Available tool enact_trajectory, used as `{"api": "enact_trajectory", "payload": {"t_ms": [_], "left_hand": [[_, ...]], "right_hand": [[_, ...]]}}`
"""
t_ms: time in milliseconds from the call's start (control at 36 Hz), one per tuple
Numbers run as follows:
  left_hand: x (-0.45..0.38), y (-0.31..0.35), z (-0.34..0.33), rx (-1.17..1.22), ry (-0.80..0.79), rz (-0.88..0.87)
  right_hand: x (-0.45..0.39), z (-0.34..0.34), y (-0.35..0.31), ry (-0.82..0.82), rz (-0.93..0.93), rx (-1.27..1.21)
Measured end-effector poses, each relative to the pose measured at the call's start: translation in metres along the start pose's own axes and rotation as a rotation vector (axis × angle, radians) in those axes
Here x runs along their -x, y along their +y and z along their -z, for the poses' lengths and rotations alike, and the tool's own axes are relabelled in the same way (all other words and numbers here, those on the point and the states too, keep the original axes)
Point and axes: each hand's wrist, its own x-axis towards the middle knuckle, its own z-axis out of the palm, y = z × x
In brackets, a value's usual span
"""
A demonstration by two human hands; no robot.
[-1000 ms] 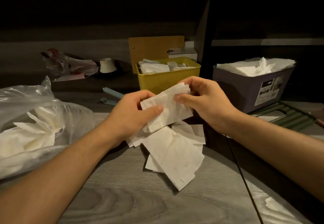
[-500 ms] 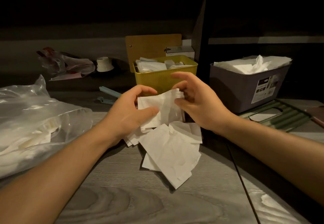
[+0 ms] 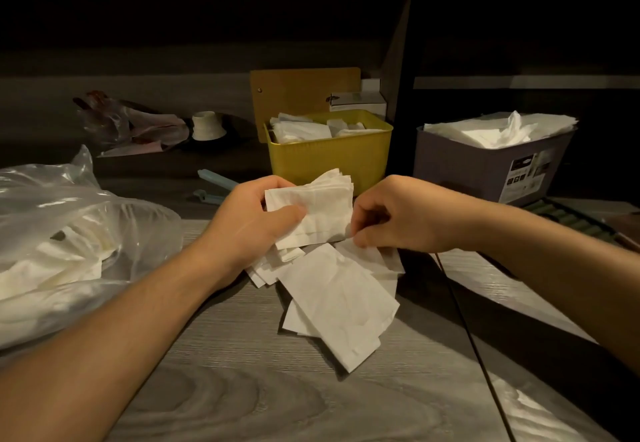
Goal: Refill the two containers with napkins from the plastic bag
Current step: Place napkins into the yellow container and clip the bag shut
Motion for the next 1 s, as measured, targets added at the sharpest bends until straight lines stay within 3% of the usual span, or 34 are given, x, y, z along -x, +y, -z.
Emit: {"api": "enact_trajectory", "payload": {"t_ms": [222,417,583,750,889,944,1000], "left_hand": [[0.0,0.002,0.0,-0.009,0.005,0.011],[0.001,0.002,-0.001,-0.032,0.0,-0.001],[0.001,0.003,-0.001,-0.03,-0.012,0.005],[0.0,0.003,-0.002,-0.048,-0.016,-0.003],[0.0,0.002,-0.002,-0.03,-0.005,-0.003],[-0.001,0.001,-0.002,-0.022,-0.001,-0.008],[-0.003,0.001,-0.002,0.032,-0.011,0.0]], "right_hand": [[-0.001,0.006,0.009,0.206,-0.083,-0.307],[0.012,0.014,0.008,0.213,0.217,0.043],[0.02,0.014,-0.004,-0.16,0.143,0.194],[0.017,0.01,0.006,-0.053,0.11,0.227],[0.013,0.01,0.008,0.162,0.145,0.272],[0.016,0.02,0.002,0.27,0.139,0.181],[0.02,0.029,-0.007,0.363,0.139,-0.108]]}}
